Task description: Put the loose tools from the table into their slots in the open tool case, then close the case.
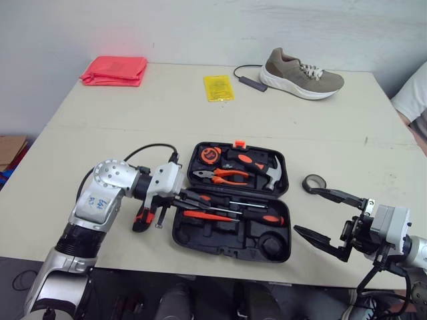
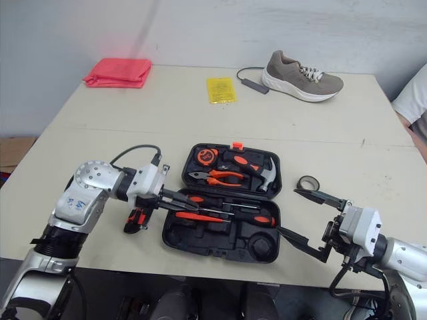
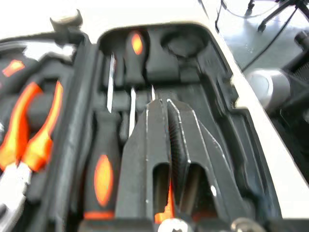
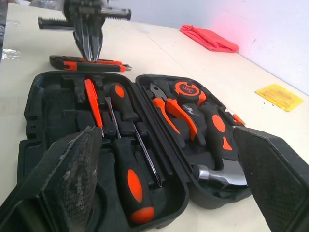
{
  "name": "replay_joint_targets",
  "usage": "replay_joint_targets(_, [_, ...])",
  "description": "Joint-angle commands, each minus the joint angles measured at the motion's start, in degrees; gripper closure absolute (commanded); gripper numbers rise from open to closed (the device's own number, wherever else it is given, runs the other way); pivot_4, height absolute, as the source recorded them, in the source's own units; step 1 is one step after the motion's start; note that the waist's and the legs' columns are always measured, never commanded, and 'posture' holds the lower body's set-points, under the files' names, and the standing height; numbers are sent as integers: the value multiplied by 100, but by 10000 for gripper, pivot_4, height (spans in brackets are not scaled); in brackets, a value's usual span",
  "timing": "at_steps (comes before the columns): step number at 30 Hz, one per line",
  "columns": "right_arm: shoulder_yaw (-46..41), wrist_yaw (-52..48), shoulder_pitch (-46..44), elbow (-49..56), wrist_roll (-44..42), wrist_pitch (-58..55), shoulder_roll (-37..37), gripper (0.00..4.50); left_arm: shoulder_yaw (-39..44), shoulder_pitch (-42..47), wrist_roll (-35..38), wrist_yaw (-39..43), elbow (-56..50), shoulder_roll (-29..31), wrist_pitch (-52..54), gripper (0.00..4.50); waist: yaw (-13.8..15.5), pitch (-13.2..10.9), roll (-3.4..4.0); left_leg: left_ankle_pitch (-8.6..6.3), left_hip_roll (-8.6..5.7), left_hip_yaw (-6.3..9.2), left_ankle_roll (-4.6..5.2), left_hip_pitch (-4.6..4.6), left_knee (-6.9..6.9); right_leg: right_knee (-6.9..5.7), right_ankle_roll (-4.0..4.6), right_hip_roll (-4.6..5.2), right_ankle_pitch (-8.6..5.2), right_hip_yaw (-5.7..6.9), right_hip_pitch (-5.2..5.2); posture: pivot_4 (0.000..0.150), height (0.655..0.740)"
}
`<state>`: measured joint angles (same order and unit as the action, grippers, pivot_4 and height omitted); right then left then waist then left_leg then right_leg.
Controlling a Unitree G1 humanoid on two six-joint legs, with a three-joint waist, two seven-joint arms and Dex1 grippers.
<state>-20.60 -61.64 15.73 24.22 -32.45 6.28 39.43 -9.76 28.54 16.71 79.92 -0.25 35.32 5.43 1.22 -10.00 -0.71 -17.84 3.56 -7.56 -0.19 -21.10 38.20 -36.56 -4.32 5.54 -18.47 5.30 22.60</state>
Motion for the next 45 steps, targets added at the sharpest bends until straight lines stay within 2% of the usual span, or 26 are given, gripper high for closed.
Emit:
replay_joint_targets(1, [-155,-33,46,-32,-25,203,-72,0,-205,-110,-334,-224,80,-145,-535,44401,21,-1,-1,0,0,0,0,-2,0,2,-1,0,1,0,0,1500,7400])
replay_joint_targets(6, [-141,-37,78,-113,1,307,-103,0,-501,-168,-780,-506,241,-276,-856,44401,15,0,-1,-2,-2,0,3,-2,1,2,-3,3,2,1,-1,1500,7400])
replay_joint_targets(13, [-105,-27,93,-147,9,378,-97,0,-584,-107,-1008,-742,364,-267,-779,44401,-1,0,0,-2,2,0,3,0,-2,1,-2,0,2,1,0,1500,7400])
replay_joint_targets(26, [-95,-6,116,-107,12,376,-100,0,-504,-78,-901,-955,649,-414,-655,44401,6,0,0,-2,1,-1,4,1,-1,1,-2,2,2,1,-1,1500,7400])
replay_joint_targets(40, [-109,-169,163,-447,58,714,-178,0,-1000,-271,-1449,-1150,662,-254,-85,44401,5,11,14,-3,1,-1,5,8,-2,2,-2,3,2,0,-7,1500,7400])
replay_joint_targets(45, [-111,-135,145,-420,57,688,-139,0,-844,-328,-1246,-1241,724,-333,-545,44401,5,21,23,-3,2,-1,4,14,-3,2,-2,4,1,-2,-12,1500,7400])
